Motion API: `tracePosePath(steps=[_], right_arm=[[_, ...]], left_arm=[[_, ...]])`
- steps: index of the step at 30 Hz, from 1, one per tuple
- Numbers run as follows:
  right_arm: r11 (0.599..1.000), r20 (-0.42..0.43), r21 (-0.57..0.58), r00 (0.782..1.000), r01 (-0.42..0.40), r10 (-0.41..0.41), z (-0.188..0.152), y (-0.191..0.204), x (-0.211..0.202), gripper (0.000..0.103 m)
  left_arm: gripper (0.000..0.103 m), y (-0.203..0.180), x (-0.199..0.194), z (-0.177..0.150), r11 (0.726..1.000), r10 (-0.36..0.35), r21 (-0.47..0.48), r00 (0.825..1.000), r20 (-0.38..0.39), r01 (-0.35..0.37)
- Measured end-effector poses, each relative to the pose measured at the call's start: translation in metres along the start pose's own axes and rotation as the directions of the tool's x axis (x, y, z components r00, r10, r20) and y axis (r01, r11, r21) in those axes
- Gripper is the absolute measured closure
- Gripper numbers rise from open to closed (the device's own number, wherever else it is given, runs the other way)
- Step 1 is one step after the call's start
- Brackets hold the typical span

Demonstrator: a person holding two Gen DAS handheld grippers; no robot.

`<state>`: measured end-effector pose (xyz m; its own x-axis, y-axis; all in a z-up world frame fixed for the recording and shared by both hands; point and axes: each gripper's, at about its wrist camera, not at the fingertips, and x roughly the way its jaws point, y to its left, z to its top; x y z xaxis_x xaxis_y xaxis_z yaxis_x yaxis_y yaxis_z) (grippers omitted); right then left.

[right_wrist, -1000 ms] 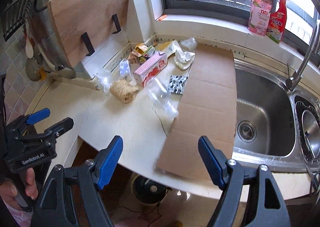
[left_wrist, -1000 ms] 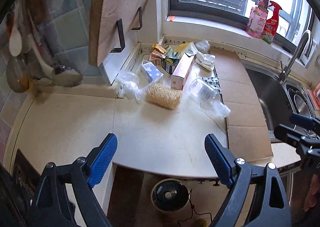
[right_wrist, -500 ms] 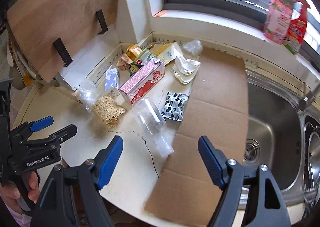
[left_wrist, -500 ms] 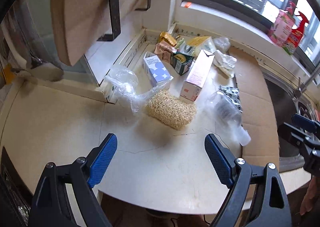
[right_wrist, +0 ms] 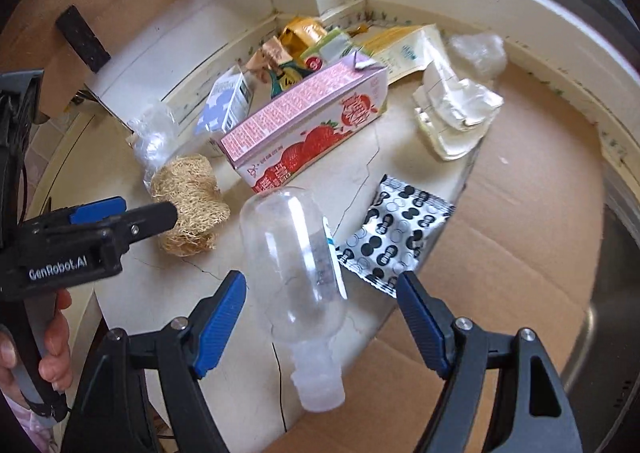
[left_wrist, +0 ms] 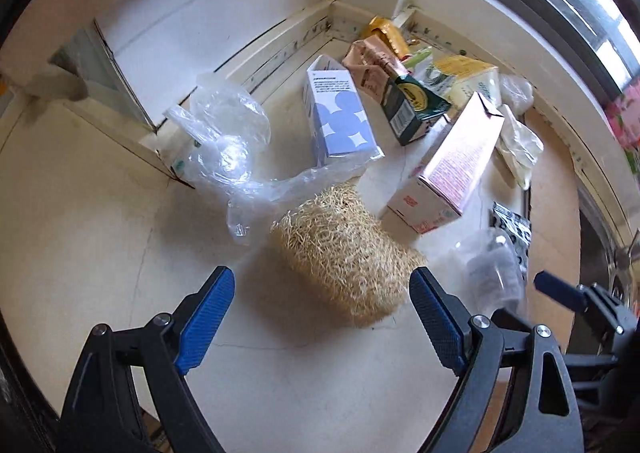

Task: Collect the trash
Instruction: 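Grasp the fibre pad with the left tool while the right tool grasps the clear plastic bottle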

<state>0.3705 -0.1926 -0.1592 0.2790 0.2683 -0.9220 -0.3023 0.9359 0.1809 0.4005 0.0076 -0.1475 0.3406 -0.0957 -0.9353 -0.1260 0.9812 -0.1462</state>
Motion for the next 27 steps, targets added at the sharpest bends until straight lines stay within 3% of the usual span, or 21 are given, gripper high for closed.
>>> tracePosePath(steps=[3, 4, 5, 6, 7, 9, 12, 15, 20, 27], right_arm=[[0.998, -0.024, 0.009, 0.998, -0.063, 0.063, 0.002, -0.003, 0.012, 0.026], [0.997, -0.027, 0.008, 0.997, -0.076, 0.077, 0.002, -0.002, 0.015, 0.031], [0.996, -0.032, 0.001, 0.996, -0.086, 0.086, 0.002, -0.001, 0.018, 0.036], [0.995, -0.042, -0.006, 0.995, -0.095, 0.095, 0.003, 0.0, 0.021, 0.048], [0.993, -0.051, -0.004, 0.992, -0.114, 0.114, 0.003, 0.001, 0.024, 0.048], [0.991, -0.057, 0.006, 0.989, -0.137, 0.137, 0.002, 0.002, 0.027, 0.048], [0.987, -0.067, 0.013, 0.984, -0.163, 0.164, -0.001, 0.004, 0.028, 0.048], [0.982, -0.072, 0.028, 0.979, -0.188, 0.19, -0.004, 0.004, 0.027, 0.049], [0.973, -0.073, 0.069, 0.971, -0.221, 0.226, -0.009, -0.001, 0.016, 0.049], [0.96, -0.041, 0.097, 0.963, -0.262, 0.267, -0.018, 0.0, -0.014, 0.049]], left_arm=[[0.016, 0.002, 0.01, 0.003, 0.999, -0.001, -0.041, 1.0, -0.015, 0.001], [0.017, 0.003, 0.012, 0.003, 0.999, -0.007, -0.053, 1.0, -0.013, 0.006], [0.023, 0.003, 0.014, 0.003, 0.998, -0.017, -0.065, 1.0, -0.009, 0.017], [0.028, 0.004, 0.015, 0.002, 0.997, -0.025, -0.073, 1.0, -0.008, 0.025], [0.031, 0.005, 0.017, 0.002, 0.996, -0.036, -0.083, 0.999, -0.008, 0.035], [0.052, 0.008, 0.02, 0.001, 0.99, -0.069, -0.12, 0.998, -0.004, 0.068], [0.065, 0.009, 0.022, 0.0, 0.984, -0.097, -0.15, 0.995, 0.018, 0.099], [0.074, 0.003, 0.019, 0.0, 0.989, -0.077, -0.123, 0.996, 0.034, 0.08], [0.076, 0.0, 0.001, -0.009, 0.992, -0.071, -0.107, 0.997, 0.037, 0.074], [0.077, -0.002, -0.049, -0.038, 0.991, -0.12, -0.045, 0.991, 0.066, 0.123]])
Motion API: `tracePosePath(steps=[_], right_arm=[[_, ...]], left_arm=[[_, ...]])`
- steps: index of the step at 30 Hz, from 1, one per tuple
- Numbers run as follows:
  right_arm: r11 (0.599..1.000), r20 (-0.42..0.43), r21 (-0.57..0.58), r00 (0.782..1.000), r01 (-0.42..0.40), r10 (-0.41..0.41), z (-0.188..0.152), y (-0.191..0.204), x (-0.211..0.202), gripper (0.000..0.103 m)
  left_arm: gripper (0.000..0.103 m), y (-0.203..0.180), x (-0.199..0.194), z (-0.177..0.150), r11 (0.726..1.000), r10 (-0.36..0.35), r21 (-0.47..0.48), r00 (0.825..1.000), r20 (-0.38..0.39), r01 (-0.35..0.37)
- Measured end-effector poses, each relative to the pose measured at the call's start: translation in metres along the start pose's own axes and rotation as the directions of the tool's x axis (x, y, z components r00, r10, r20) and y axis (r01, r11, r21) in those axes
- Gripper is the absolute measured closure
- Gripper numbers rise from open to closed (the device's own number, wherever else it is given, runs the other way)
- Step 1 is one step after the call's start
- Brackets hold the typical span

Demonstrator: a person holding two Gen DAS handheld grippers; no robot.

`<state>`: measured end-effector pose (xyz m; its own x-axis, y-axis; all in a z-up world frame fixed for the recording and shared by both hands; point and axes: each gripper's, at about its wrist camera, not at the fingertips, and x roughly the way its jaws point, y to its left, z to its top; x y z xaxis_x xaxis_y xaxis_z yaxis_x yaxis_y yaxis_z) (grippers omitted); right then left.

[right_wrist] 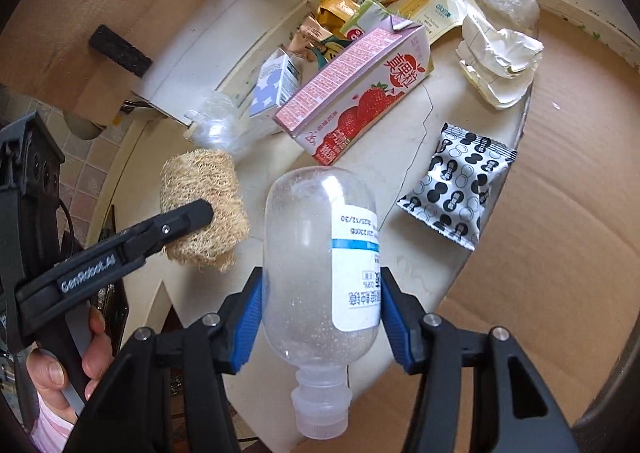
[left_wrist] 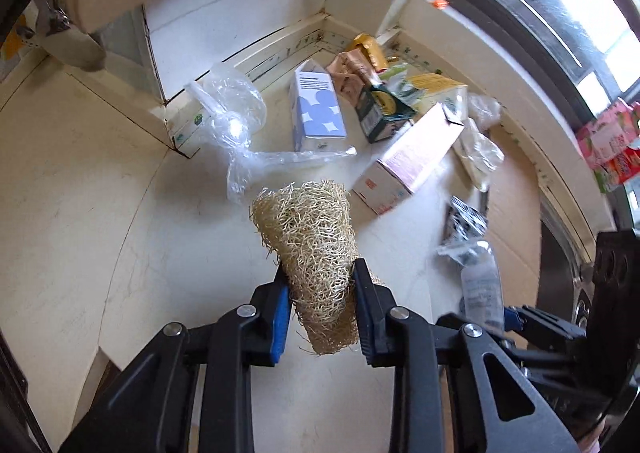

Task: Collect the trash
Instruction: 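Grasp the fibre pad with the left tool while the right tool grasps the clear plastic bottle, then lower both held items over the floor bin and open both tools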

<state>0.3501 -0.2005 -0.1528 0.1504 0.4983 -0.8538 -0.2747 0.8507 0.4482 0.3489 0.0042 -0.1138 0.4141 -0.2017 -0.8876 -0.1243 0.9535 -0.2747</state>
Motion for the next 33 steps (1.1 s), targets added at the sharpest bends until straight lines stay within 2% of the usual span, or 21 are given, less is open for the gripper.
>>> tracePosePath(steps=[6, 10, 16, 20, 25, 33], right_arm=[[1.0, 0.063, 0.008, 0.998, -0.005, 0.005, -0.035, 0.013, -0.038, 0.049], [1.0, 0.111, 0.018, 0.994, 0.022, -0.024, -0.066, 0.03, -0.06, 0.049], [0.997, 0.146, 0.057, 0.987, 0.059, -0.067, -0.122, 0.065, -0.076, 0.049], [0.992, 0.137, 0.089, 0.986, 0.087, -0.099, -0.166, 0.09, -0.071, 0.049], [0.982, 0.099, 0.157, 0.988, 0.102, -0.119, -0.216, 0.109, -0.05, 0.048], [0.962, 0.004, 0.24, 0.99, 0.133, -0.138, -0.274, 0.104, 0.012, 0.048]], left_arm=[[0.077, -0.016, -0.042, -0.04, 0.991, -0.082, 0.107, 0.996, 0.014, 0.08], [0.077, -0.02, -0.07, -0.073, 0.973, -0.147, 0.183, 0.989, 0.008, 0.143], [0.077, -0.011, -0.108, -0.126, 0.942, -0.181, 0.287, 0.984, -0.006, 0.175], [0.077, 0.01, -0.124, -0.159, 0.927, -0.183, 0.329, 0.983, -0.025, 0.181], [0.077, 0.034, -0.125, -0.196, 0.909, -0.17, 0.372, 0.982, -0.081, 0.188], [0.076, 0.066, -0.095, -0.258, 0.901, -0.075, 0.415, 0.988, -0.136, 0.126]])
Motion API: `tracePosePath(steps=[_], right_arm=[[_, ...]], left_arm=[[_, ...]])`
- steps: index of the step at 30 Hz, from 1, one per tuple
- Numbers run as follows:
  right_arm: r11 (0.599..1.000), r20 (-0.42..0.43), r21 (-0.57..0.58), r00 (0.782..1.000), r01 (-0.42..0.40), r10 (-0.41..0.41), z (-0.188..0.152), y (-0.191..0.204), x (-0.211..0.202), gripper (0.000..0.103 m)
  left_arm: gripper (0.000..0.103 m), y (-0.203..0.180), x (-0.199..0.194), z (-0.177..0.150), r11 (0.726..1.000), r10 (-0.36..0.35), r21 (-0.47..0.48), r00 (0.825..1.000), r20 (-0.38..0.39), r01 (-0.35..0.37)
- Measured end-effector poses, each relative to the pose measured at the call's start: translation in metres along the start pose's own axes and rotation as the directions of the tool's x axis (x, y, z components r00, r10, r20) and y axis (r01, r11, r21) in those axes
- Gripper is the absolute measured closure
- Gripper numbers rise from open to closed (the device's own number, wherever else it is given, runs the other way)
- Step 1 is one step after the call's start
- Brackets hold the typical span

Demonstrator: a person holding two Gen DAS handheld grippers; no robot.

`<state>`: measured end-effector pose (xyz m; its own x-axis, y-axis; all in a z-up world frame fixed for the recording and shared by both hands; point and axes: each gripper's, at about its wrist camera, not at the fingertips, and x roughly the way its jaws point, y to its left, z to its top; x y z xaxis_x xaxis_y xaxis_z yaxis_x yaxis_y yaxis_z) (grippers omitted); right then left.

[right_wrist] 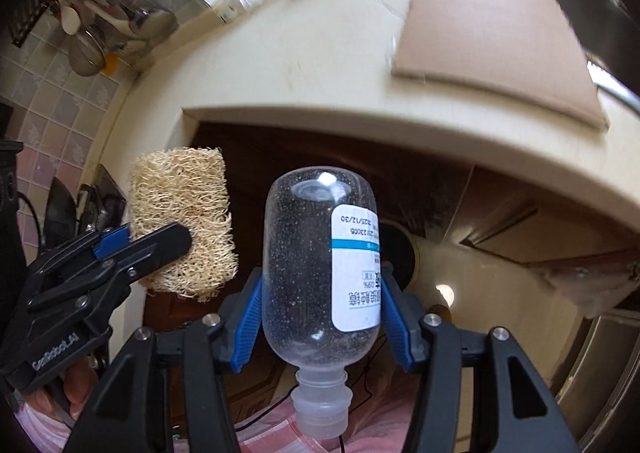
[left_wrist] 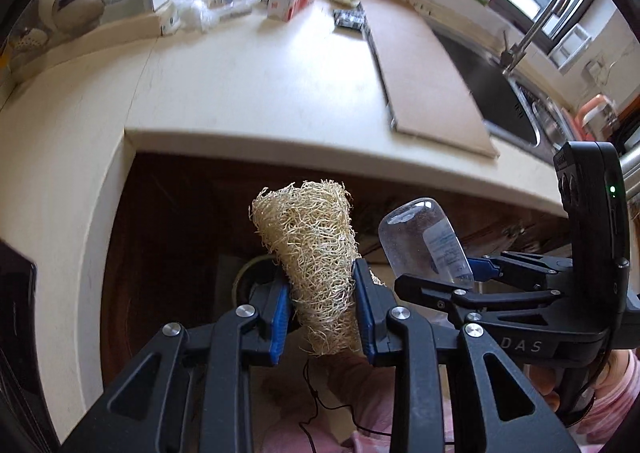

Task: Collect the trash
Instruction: 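Lower both held items over the floor bin and open both tools, then raise both tools back above the counter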

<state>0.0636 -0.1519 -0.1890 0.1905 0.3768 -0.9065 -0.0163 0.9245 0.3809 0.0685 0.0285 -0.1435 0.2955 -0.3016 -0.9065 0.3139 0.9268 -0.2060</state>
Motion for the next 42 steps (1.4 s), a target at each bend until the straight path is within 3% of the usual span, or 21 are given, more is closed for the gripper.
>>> tracePosePath(steps=[3, 11, 20, 22, 25, 26, 33, 37, 42], right_arm=[[0.999, -0.04, -0.011, 0.999, 0.03, -0.03, -0.014, -0.009, 0.036, 0.048], [0.999, -0.122, -0.049, 0.992, 0.013, -0.019, -0.032, -0.043, 0.14, 0.048], [0.992, -0.148, -0.118, 0.987, 0.041, -0.058, -0.032, -0.074, 0.257, 0.048], [0.992, -0.15, -0.121, 0.987, 0.036, -0.055, -0.032, -0.077, 0.276, 0.048], [0.992, -0.146, -0.122, 0.988, 0.04, -0.058, -0.035, -0.087, 0.302, 0.044], [0.991, -0.139, -0.125, 0.988, 0.051, -0.069, -0.036, -0.089, 0.31, 0.042], [0.984, -0.06, -0.156, 0.993, 0.091, -0.101, -0.039, -0.093, 0.33, 0.039], [0.985, -0.018, -0.145, 0.995, 0.098, -0.102, -0.045, -0.091, 0.318, 0.039], [0.977, 0.037, -0.153, 0.989, 0.15, -0.146, -0.046, -0.074, 0.283, 0.039]], left_arm=[[0.075, 0.005, 0.029, -0.019, 1.0, 0.016, -0.023, 0.999, -0.029, -0.016], [0.075, 0.041, 0.122, -0.064, 0.989, 0.051, -0.132, 0.996, -0.069, -0.06], [0.07, 0.083, 0.243, -0.099, 0.979, 0.114, -0.151, 0.982, -0.148, -0.137], [0.065, 0.091, 0.26, -0.104, 0.975, 0.147, -0.143, 0.978, -0.149, -0.168], [0.037, 0.104, 0.28, -0.113, 0.972, 0.164, -0.147, 0.975, -0.15, -0.186], [0.03, 0.109, 0.285, -0.115, 0.969, 0.174, -0.151, 0.974, -0.145, -0.196], [0.029, 0.126, 0.299, -0.126, 0.957, 0.232, -0.152, 0.966, -0.114, -0.247], [0.029, 0.127, 0.282, -0.128, 0.951, 0.251, -0.175, 0.967, -0.037, -0.254], [0.029, 0.121, 0.249, -0.114, 0.953, 0.235, -0.195, 0.972, -0.015, -0.234]])
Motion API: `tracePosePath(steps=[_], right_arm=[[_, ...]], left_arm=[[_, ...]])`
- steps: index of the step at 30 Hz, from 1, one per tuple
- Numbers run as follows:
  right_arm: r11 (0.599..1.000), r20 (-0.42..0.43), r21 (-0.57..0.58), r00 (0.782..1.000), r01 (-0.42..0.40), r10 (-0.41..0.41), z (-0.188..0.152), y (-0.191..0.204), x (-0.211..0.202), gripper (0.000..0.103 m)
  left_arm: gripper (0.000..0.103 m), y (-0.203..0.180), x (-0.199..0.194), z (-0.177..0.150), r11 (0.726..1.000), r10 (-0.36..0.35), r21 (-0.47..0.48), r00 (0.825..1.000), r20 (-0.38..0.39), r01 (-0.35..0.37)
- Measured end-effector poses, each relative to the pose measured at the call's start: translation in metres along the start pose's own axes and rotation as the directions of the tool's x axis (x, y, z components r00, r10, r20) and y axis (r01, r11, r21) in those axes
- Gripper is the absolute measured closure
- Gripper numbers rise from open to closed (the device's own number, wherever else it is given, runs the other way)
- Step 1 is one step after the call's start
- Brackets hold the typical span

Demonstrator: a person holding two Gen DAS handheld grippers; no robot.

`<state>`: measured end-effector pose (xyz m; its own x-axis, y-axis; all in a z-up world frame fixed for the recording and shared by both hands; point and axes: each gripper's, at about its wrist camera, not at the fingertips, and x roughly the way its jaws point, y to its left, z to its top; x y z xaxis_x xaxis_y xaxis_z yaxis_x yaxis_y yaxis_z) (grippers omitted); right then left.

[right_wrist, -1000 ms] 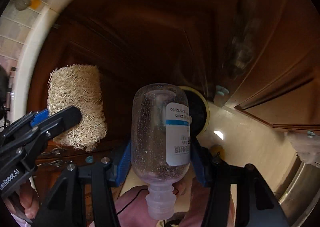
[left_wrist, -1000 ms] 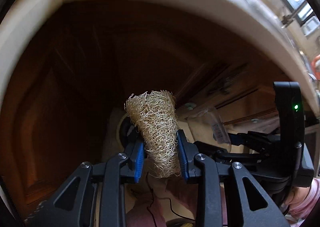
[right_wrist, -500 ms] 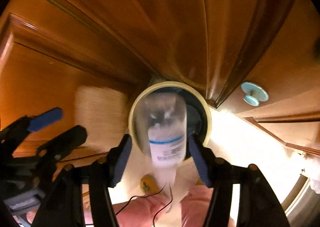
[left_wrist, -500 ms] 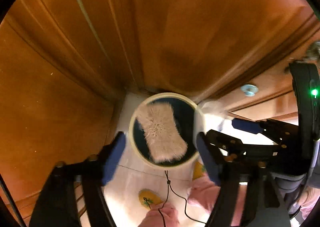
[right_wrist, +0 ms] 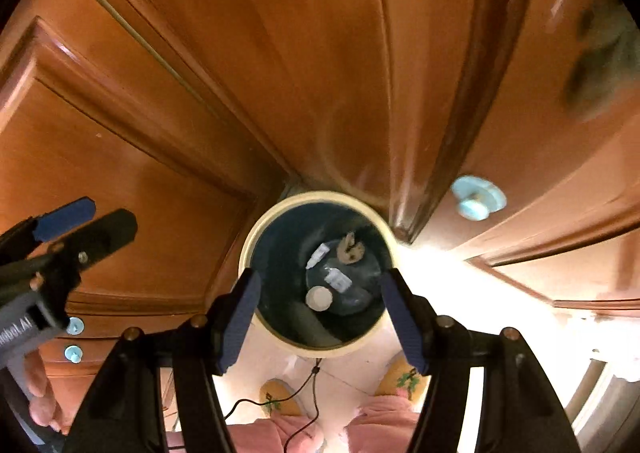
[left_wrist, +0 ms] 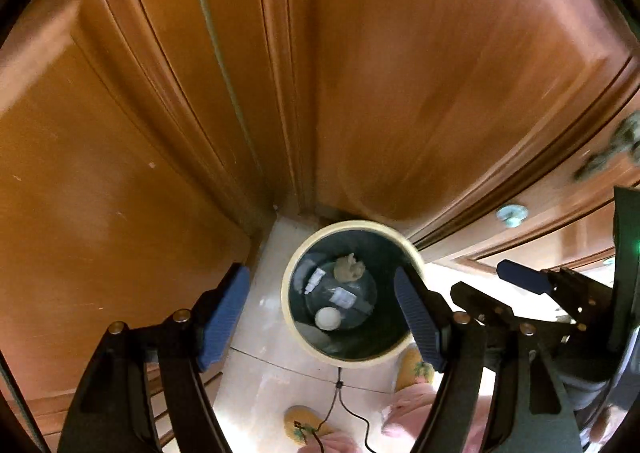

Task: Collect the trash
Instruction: 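Raise both tools back above the counter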

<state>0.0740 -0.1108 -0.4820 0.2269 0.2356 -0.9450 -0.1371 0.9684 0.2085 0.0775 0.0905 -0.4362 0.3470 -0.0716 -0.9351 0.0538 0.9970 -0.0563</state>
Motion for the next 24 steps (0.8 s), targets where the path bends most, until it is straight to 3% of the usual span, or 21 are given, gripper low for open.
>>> tracePosePath(steps=[6, 14, 20, 24], right_arm=[[0.997, 0.05, -0.051, 0.998, 0.051, -0.048, 0.013, 0.023, -0.084, 0.039], [0.996, 0.145, -0.077, 0.989, 0.035, -0.024, 0.037, 0.042, -0.215, 0.039], [0.998, 0.235, -0.06, 0.972, 0.0, 0.014, 0.058, 0.047, -0.311, 0.039], [0.998, 0.34, -0.062, 0.94, 0.002, 0.019, 0.072, 0.045, -0.368, 0.039]], left_arm=[[0.029, -0.02, -0.075, 0.024, 0.998, 0.004, 0.059, 1.0, -0.004, -0.004], [0.029, -0.043, -0.197, 0.077, 0.996, 0.003, 0.086, 0.997, 0.075, -0.01], [0.029, -0.062, -0.285, 0.12, 0.991, -0.036, 0.129, 0.987, 0.158, 0.015], [0.022, -0.073, -0.33, 0.141, 0.987, -0.031, 0.161, 0.968, 0.249, -0.01]])
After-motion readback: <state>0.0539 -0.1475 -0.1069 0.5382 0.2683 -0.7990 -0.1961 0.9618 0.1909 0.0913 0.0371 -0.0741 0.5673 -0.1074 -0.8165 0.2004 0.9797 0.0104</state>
